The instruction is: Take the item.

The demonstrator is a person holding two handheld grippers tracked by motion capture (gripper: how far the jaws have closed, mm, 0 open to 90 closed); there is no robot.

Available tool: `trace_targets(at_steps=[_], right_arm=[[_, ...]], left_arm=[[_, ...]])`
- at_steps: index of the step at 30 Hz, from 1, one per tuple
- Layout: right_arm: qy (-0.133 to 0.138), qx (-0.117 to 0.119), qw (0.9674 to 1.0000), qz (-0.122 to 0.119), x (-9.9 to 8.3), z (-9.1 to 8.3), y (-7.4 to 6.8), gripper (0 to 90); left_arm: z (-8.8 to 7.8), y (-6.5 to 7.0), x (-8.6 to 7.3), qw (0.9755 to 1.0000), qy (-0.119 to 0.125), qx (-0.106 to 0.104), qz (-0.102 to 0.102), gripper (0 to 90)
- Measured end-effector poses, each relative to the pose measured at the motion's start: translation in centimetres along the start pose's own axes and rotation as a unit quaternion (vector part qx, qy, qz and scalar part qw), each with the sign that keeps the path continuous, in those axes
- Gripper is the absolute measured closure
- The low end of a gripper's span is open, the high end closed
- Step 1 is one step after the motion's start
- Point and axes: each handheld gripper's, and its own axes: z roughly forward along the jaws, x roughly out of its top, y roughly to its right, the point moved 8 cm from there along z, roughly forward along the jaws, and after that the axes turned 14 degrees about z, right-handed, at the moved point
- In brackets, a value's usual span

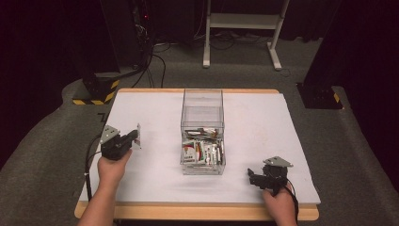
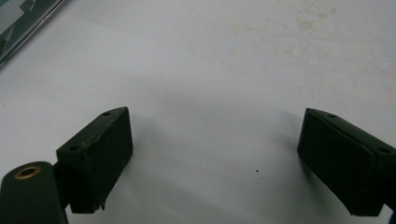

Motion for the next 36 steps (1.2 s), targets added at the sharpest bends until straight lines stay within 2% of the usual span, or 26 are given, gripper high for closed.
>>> trace_targets(at_steps=[11, 20, 30, 36], right_arm=[[0.000, 0.000, 1.0000, 0.001, 0.0, 0.0, 0.0, 10.3], [0.000, 0.001, 1.0000, 0.001, 0.0, 0.0, 0.0, 10.3], [0.001, 0.001, 1.0000, 0.000, 0.0, 0.0, 0.0, 10.3], [0.002, 0.001, 1.0000, -0.001, 0.0, 0.0, 0.0, 10.2]], left_arm=[[1.6, 0.2, -0.6, 0.9999, -0.013, -0.006, -0.007, 89.5], [2.7, 0.3, -1.3, 0.9994, -0.034, -0.006, 0.004, 89.5], [3.5, 1.0, -1.1, 0.9993, -0.037, -0.006, 0.005, 89.1], [4.3, 2.0, -1.0, 0.9992, -0.039, -0.013, 0.006, 89.1]])
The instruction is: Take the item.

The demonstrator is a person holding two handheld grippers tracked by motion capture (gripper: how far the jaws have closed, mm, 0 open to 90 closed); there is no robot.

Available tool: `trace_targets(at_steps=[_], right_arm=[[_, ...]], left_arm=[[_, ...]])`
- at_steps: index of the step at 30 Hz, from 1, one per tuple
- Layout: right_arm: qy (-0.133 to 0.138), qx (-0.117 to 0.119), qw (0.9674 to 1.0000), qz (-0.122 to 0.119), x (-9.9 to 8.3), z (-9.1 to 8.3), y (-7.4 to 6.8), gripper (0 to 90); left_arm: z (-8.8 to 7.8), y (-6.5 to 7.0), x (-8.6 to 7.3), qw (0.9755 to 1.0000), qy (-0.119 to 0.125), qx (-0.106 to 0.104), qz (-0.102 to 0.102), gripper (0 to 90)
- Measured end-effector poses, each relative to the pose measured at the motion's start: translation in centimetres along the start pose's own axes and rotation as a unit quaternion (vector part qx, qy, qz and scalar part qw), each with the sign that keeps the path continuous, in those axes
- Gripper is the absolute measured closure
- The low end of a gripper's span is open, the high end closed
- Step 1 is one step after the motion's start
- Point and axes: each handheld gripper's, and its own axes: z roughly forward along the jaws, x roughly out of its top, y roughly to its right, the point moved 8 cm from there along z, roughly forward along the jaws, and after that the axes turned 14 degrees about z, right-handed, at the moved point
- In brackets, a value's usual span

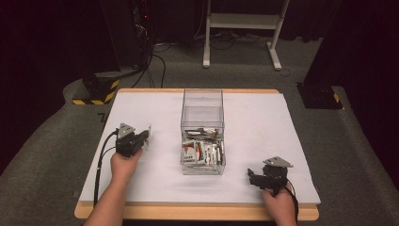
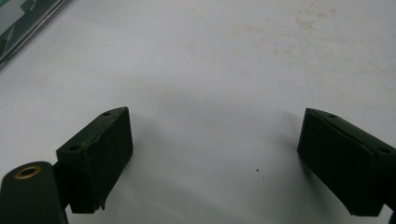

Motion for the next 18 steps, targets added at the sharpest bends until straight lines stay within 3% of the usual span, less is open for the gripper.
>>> trace_targets(at_steps=[3, 4, 5, 6, 18], right_arm=[[0.000, 0.000, 1.0000, 0.000, 0.0, 0.0, 0.0, 10.3], [-0.001, 0.000, 1.0000, 0.000, 0.0, 0.0, 0.0, 10.3], [0.000, 0.000, 1.0000, 0.000, 0.0, 0.0, 0.0, 10.3], [-0.001, 0.000, 1.0000, 0.001, 0.0, 0.0, 0.0, 10.3], [-0.001, 0.000, 1.0000, 0.002, 0.0, 0.0, 0.0, 10.3]], left_arm=[[0.4, 0.6, 0.1, 1.0000, -0.001, -0.004, -0.001, 89.0], [0.7, 1.1, 0.3, 0.9998, 0.008, -0.006, -0.020, 89.0], [0.7, 1.0, 0.1, 1.0000, -0.002, -0.006, 0.002, 89.0], [0.9, 1.2, 0.2, 1.0000, -0.003, -0.006, 0.004, 89.0], [2.5, 3.4, 0.5, 0.9996, -0.007, -0.026, -0.003, 86.5]])
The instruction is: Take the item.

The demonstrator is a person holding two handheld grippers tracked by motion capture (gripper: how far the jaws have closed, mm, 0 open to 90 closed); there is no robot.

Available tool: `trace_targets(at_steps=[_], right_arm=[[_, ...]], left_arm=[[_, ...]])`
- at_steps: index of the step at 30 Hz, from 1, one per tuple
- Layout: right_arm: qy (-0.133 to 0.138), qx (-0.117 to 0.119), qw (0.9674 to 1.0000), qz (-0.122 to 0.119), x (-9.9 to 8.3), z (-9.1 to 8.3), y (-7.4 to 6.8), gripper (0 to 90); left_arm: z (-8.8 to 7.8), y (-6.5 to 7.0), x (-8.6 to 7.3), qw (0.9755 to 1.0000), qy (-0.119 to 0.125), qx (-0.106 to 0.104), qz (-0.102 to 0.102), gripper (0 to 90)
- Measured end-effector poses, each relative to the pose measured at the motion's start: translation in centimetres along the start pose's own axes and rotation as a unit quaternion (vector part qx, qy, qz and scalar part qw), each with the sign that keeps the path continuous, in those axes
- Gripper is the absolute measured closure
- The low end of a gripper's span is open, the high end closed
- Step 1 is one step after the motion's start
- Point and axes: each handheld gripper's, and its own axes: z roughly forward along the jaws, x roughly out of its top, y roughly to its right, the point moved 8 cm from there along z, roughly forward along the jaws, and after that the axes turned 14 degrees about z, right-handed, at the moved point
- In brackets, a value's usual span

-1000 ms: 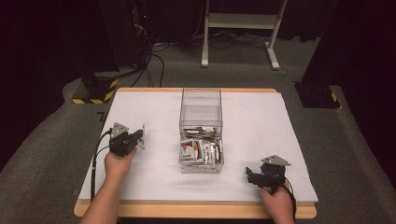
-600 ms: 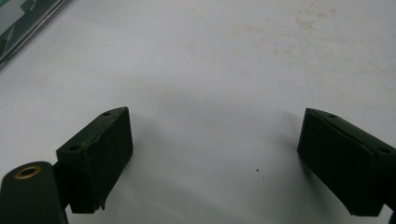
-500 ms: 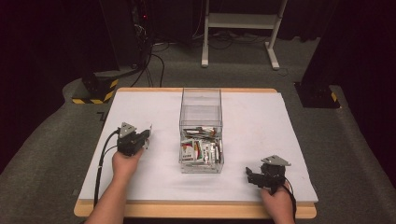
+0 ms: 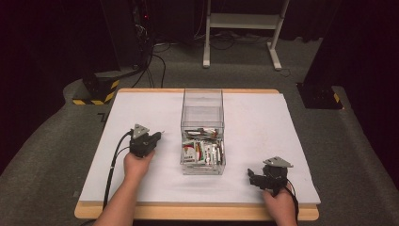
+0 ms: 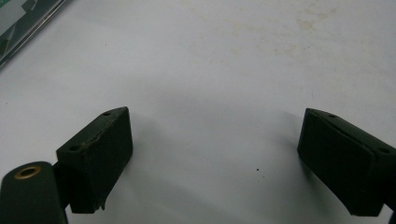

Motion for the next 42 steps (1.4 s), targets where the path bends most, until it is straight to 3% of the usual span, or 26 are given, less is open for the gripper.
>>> trace_targets(at_steps=[3, 6, 28, 42], right_arm=[[0.000, 0.000, 1.0000, 0.000, 0.0, 0.0, 0.0, 10.3], [0.000, 0.000, 1.0000, 0.000, 0.0, 0.0, 0.0, 10.3], [0.000, 0.001, 1.0000, 0.000, 0.0, 0.0, 0.0, 10.3], [0.000, 0.000, 1.0000, 0.000, 0.0, 0.0, 0.0, 10.2]], left_arm=[[0.0, 0.5, 0.4, 1.0000, 0.006, -0.005, -0.007, 74.2], [-0.2, 0.8, 0.6, 0.9999, 0.008, -0.008, -0.009, 70.8], [-1.5, 1.0, 0.7, 0.9999, -0.009, -0.007, -0.007, 68.8], [-3.3, 1.4, 0.5, 0.9998, -0.015, -0.009, 0.007, 62.7]])
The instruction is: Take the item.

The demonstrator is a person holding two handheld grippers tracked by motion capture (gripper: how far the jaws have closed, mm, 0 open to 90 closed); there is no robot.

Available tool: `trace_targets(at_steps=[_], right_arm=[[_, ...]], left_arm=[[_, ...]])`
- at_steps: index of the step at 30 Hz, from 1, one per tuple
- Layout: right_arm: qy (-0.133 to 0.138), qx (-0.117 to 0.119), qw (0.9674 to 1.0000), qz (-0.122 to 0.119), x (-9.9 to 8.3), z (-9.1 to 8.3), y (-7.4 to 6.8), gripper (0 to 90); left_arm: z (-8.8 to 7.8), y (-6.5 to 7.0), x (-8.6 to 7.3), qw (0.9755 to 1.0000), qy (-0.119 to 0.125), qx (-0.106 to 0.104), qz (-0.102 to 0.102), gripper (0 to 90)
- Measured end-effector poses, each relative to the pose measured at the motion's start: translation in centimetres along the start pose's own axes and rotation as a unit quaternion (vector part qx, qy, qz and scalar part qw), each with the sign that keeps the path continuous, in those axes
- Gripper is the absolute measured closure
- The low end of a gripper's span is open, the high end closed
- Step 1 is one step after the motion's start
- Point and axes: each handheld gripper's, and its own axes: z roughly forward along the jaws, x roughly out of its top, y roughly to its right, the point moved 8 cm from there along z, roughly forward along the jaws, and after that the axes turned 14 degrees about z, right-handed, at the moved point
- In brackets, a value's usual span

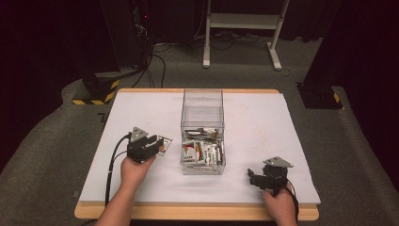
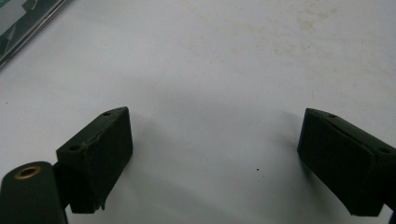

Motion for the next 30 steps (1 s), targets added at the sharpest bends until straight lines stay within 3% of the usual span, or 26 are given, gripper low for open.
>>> trace_targets(at_steps=[16, 30], right_arm=[[0.000, 0.000, 1.0000, 0.000, 0.0, 0.0, 0.0, 10.3], [0.001, -0.001, 1.0000, -0.001, 0.0, 0.0, 0.0, 10.2]], left_arm=[[-2.6, -0.4, -3.9, 0.9996, -0.026, 0.002, 0.005, 55.9], [-4.6, 0.3, -8.7, 0.9959, -0.074, -0.001, 0.052, 44.9]])
